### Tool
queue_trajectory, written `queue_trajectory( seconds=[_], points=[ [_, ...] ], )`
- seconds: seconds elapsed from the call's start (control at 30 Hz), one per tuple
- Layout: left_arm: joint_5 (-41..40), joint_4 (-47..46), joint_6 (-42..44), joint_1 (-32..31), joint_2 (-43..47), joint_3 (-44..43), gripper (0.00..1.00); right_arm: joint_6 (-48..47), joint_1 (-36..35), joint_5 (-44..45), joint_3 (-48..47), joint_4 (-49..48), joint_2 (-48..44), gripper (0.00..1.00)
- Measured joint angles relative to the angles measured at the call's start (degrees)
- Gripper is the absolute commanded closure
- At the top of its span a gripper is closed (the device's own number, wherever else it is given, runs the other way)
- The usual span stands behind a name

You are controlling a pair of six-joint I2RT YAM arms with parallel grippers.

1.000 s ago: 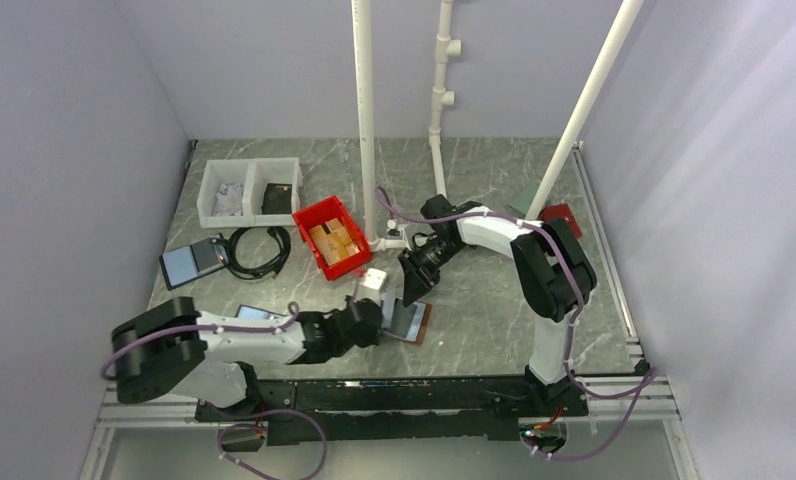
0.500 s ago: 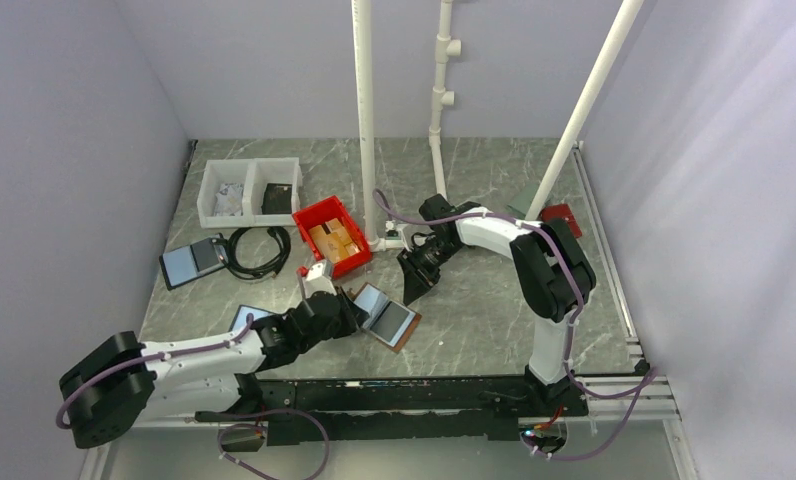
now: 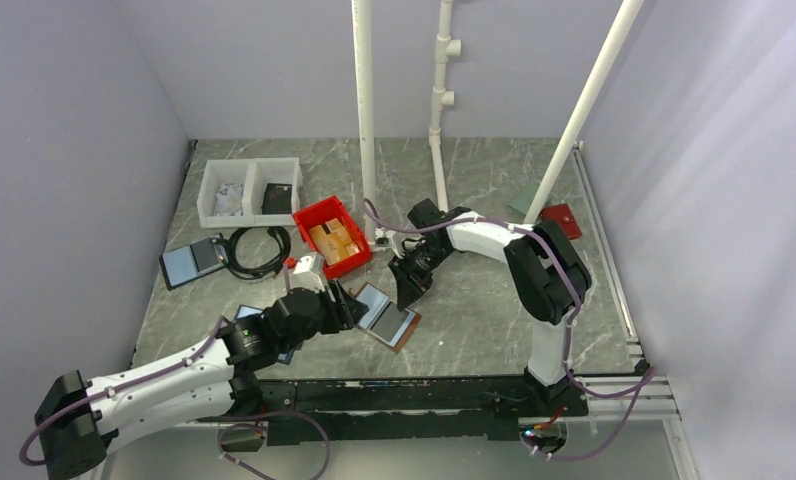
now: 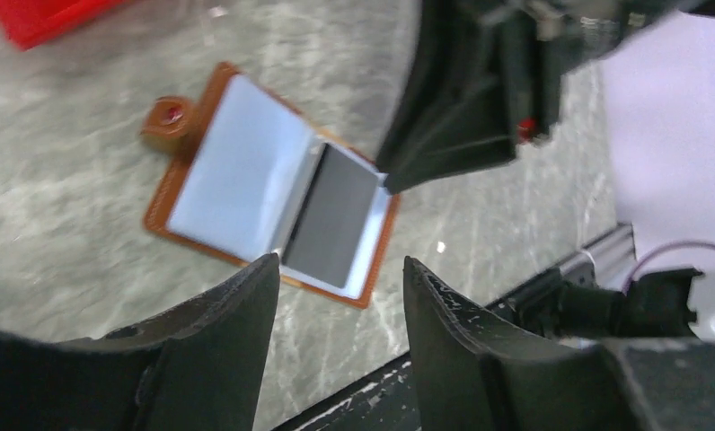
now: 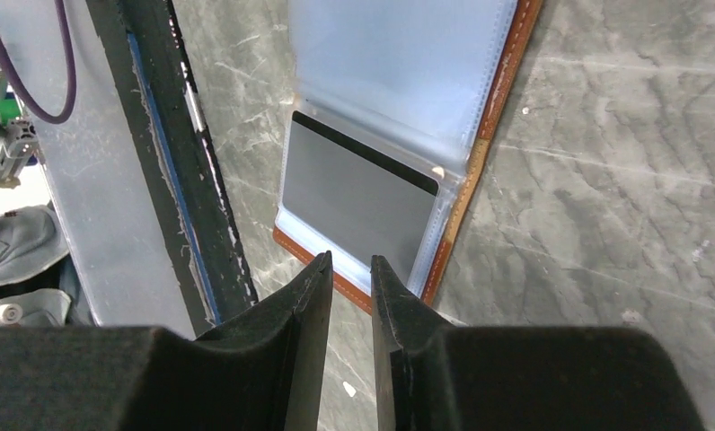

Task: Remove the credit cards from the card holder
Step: Remove the credit card from the card holder.

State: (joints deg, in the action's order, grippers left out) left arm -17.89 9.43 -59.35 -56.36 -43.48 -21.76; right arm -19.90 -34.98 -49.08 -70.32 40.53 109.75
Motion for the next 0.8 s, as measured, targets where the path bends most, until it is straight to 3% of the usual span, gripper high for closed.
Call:
queue_trajectory(
  seconds=[0.17,0.37,0.47,0.6,0.7,0.8],
  points=[
    [6.1,-3.58,9.77,0.02,-1.86,-0.79,0.35,-0.79,-0.28,0.39,-0.02,0.28,0.11,0.75],
    [11.56,-5.44,18.16,1.14,-15.28,-3.34,0.34,-5.2,2.16,1.09,0.09,2.45,-3.72,0.75],
    [14.1,-7.13,19.47,3.1,-17.79,-3.69,0.36,-6.73,2.73,0.44,0.85,2.21,-5.99,0.75],
    [18.62,-11.61,21.05,7.5,-24.2,-4.81,0.46,-9.6,2.23,-1.07,4.35,1.38,-10.21,0.75],
    [22.21,-14.6,21.38,10.19,-27.43,-4.83,0.65,-12.5,1.66,-1.16,8.44,-0.66,-13.53,0.73],
    [25.14,-17.51,20.83,11.69,-30.91,-4.83,0.71,-16.59,1.18,-0.87,12.83,-2.67,-17.51,0.73]
  ],
)
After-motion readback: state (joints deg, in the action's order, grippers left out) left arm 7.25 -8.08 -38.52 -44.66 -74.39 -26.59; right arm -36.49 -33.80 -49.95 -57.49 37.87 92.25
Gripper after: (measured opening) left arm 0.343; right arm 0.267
